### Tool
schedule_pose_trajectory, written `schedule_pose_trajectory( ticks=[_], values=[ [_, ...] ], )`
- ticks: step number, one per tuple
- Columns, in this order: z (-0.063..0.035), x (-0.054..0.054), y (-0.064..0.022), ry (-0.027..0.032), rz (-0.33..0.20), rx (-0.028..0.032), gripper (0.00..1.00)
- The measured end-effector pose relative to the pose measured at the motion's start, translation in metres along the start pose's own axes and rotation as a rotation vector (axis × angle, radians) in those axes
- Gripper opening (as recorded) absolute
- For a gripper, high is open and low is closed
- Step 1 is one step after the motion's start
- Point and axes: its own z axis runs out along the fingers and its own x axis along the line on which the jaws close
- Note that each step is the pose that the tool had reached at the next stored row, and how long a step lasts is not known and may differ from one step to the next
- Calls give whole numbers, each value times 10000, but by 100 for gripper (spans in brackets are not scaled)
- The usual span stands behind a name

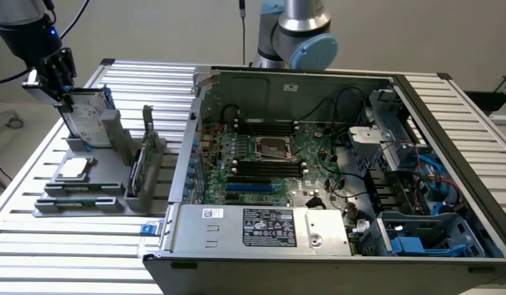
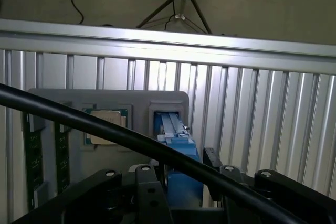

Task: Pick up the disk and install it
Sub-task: 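Pick up the disk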

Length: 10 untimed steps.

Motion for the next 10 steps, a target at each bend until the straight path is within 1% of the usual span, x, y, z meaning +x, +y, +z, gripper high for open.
schedule_pose_trajectory(
  ticks=[1,3,4,10],
  values=[
    [1,4,1,-2,0,1,36],
    [0,14,1,-3,1,1,36],
    [1,20,2,-3,2,1,33],
    [0,56,6,-4,10,0,33]
  ],
)
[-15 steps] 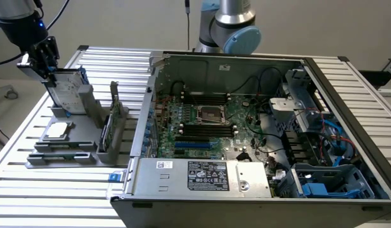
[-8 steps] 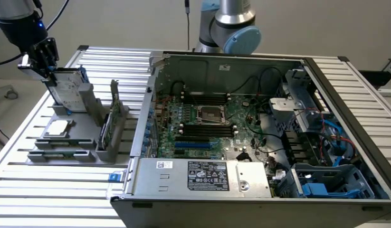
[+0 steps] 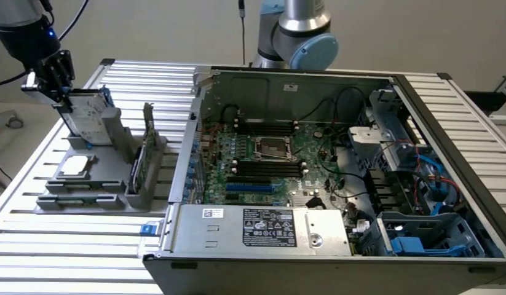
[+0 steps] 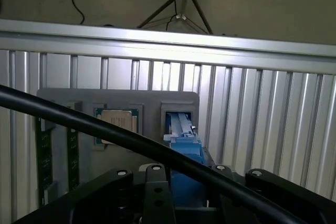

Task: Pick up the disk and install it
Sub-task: 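Pick up the disk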

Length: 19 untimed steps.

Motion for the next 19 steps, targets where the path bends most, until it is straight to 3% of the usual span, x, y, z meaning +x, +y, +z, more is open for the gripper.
schedule_pose_trajectory(
  ticks=[19],
  values=[
    [0,16,3,0,0,1,33]
  ],
)
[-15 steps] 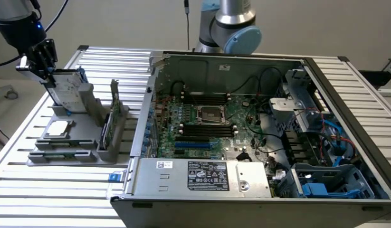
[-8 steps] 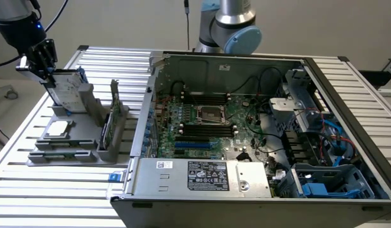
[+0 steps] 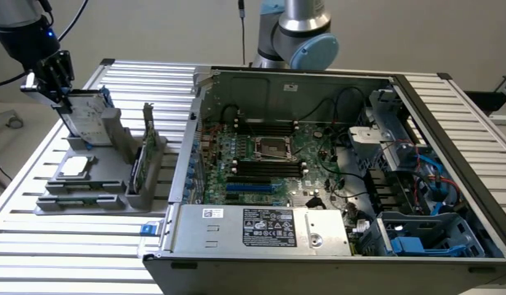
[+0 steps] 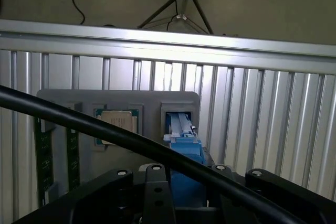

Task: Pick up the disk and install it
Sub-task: 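Pick up the disk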

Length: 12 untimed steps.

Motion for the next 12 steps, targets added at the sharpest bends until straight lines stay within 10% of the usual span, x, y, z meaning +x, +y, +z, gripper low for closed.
schedule_pose_trajectory(
  ticks=[12],
  values=[
    [-359,-1,-4,-1,1,-14,33]
  ],
)
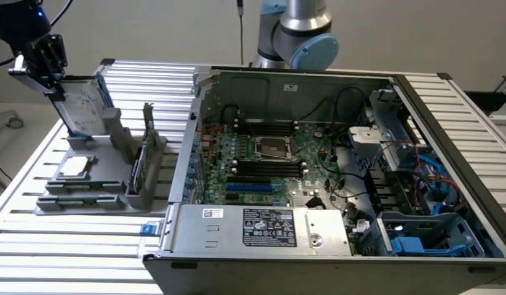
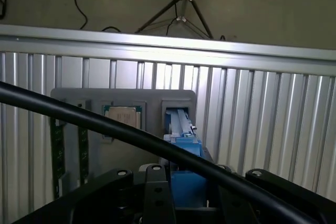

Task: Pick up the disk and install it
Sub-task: 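Pick up the disk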

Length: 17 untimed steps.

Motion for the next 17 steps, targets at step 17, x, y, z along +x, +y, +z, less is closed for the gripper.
schedule_pose_trajectory(
  ticks=[17],
  values=[
    [-775,11,-217,-3,2,-27,33]
  ],
)
